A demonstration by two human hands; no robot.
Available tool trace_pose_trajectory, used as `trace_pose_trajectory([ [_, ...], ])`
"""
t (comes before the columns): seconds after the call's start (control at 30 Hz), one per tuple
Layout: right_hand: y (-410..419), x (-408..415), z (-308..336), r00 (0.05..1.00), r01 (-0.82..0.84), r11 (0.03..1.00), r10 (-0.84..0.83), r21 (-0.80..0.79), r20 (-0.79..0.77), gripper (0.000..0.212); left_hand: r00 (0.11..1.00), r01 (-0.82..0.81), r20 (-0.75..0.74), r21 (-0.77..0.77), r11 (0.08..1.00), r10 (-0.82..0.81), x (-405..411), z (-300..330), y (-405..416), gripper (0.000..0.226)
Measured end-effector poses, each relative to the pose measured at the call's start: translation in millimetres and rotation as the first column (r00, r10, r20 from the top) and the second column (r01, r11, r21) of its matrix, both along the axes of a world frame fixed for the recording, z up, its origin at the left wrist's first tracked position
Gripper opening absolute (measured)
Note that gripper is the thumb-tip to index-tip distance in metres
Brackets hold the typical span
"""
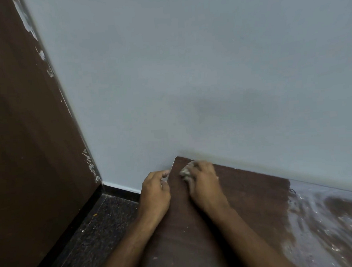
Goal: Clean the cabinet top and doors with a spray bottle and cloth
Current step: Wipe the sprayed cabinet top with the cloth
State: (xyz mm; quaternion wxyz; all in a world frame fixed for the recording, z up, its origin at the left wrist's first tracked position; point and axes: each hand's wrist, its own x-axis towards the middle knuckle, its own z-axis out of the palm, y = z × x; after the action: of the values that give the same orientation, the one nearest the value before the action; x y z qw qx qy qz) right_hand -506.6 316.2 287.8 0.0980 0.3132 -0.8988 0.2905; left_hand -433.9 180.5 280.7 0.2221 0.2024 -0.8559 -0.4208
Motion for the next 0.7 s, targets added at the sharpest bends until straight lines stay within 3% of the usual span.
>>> trace_pose_trajectory([
  [0.07,-12,25,7,0.969,-0.245,0.969,0.245,0.021,0.033,0.027,1.0,0.001,-0.018,-0.001,1.0,-0.001,0,0,-1,0.036],
  [0.13,-7,28,1,0.952,-0.306,0.951,0.307,0.034,-0.012,0.029,0.999,0.012,-0.04,-0.017,1.0,-0.013,-2,0,0,0.035],
  [0.23,17,-10,-12,0.978,-0.204,0.979,0.205,0.025,-0.05,0.024,0.997,0.069,-0.023,-0.072,0.995,-0.071,-1,0,-1,0.033],
  [0.33,65,-58,-20,0.998,0.05,0.994,-0.046,0.101,-0.049,0.027,0.994,0.112,-0.008,-0.105,0.988,-0.113,-3,-2,3,0.031],
  [0.4,96,-68,-26,0.978,0.189,0.976,-0.177,0.112,-0.107,0.032,0.993,0.114,-0.018,-0.108,0.988,-0.117,-5,-3,5,0.03],
  [0.57,105,-46,-23,0.908,0.417,0.909,-0.416,0.012,-0.04,0.029,0.993,0.104,-0.021,-0.262,0.959,-0.114,-9,-4,18,0.029],
  [0.63,84,-38,-20,0.919,0.393,0.92,-0.392,-0.002,0.041,0.028,0.988,0.14,-0.011,-0.332,0.933,-0.153,-12,-2,28,0.028],
  [0.7,65,-19,-17,0.978,0.207,0.978,-0.207,0.007,0.027,0.027,0.973,0.218,0.01,-0.353,0.91,-0.23,-18,1,39,0.027],
])
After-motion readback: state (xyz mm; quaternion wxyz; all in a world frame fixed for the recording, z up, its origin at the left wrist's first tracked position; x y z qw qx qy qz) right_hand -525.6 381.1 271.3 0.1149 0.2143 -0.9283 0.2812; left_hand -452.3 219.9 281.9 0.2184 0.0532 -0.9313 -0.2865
